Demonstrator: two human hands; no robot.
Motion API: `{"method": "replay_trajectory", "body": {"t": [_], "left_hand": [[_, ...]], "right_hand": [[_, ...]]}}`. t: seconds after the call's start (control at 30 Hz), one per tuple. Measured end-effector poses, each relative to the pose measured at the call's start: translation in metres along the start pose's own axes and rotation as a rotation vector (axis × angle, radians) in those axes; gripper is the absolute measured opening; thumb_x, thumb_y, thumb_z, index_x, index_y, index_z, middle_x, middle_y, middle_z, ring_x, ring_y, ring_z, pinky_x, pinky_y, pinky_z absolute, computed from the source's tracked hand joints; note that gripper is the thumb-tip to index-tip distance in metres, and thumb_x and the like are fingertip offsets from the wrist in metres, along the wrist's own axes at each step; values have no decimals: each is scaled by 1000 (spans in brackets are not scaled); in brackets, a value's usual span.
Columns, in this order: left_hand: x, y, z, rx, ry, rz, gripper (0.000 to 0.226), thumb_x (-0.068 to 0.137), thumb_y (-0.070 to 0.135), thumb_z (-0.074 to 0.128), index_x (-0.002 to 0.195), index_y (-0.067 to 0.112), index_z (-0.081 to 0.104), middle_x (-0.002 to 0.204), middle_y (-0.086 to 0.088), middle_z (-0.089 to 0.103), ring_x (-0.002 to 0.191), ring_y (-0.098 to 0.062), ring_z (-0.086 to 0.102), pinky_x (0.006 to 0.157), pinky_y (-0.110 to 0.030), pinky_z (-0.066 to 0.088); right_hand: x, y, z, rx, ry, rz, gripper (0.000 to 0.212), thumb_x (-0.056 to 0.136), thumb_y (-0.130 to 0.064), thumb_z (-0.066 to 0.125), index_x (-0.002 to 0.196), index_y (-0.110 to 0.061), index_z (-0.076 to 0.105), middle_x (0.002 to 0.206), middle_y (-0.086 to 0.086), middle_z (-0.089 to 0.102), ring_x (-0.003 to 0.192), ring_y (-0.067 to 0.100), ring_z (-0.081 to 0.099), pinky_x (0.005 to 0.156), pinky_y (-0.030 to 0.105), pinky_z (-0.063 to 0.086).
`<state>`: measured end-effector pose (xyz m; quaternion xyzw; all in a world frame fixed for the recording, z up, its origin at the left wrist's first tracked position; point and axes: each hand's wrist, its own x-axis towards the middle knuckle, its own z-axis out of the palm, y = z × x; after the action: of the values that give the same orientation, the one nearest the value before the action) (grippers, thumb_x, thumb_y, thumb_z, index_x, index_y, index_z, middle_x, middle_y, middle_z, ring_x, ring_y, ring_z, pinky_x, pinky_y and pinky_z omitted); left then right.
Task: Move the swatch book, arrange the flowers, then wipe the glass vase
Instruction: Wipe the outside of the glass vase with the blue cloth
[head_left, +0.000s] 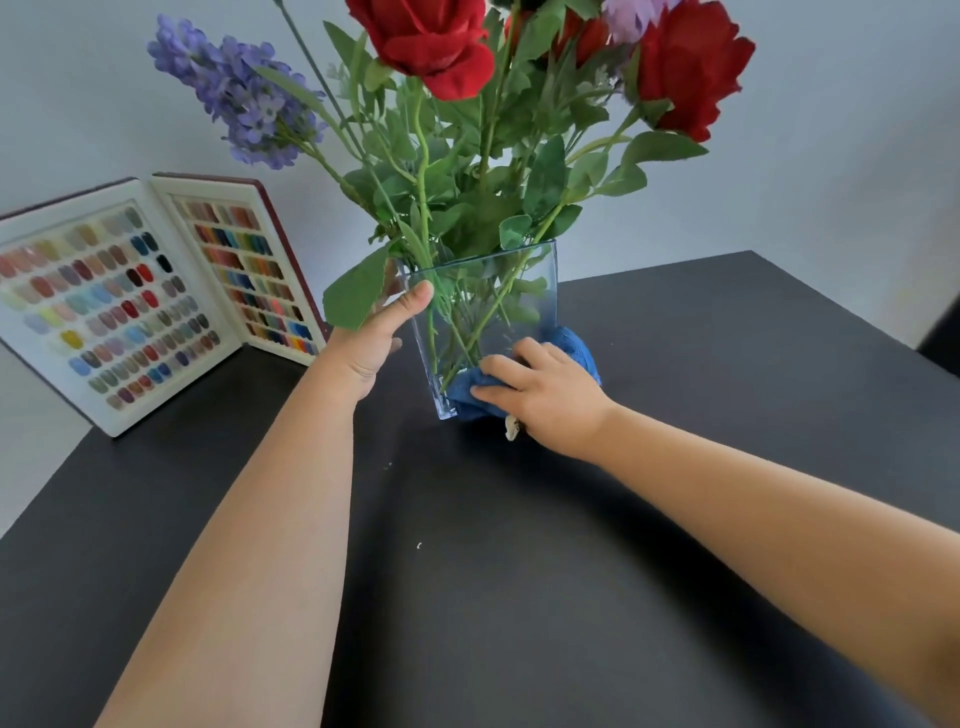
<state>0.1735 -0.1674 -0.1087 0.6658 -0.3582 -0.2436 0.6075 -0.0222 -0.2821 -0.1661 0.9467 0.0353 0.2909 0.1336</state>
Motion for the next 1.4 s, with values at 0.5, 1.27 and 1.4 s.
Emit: {"method": "replay_trajectory", "body": {"t": [0.5, 1.27, 1.4], "left_hand": [[-1, 4, -6, 6, -29, 10, 92, 47, 76, 76, 130, 42, 55, 131, 20, 56, 126, -12, 45, 83, -35, 38], [-6, 8, -2, -35, -55, -7, 90, 56, 69, 71, 139, 43, 48, 143, 16, 49, 133, -14, 40, 89, -42, 38], [-12, 8, -1, -4, -35, 17, 93, 59, 75, 67, 143, 45, 41, 150, 13, 42, 139, -17, 35, 106, -52, 33]], "right_hand": [[-36, 31, -27, -130, -325, 213, 54, 69, -11, 78, 120, -23, 65, 114, 3, 59, 92, 31, 50, 73, 39, 45], [-19, 11, -31, -59, -478, 244, 43, 87, -24, 61, 130, -32, 56, 126, -4, 46, 102, 25, 39, 85, 32, 36], [-29, 26, -46, 42, -366, 400, 47, 82, -11, 63, 126, -29, 61, 125, 0, 51, 99, 28, 43, 86, 34, 41]]}}
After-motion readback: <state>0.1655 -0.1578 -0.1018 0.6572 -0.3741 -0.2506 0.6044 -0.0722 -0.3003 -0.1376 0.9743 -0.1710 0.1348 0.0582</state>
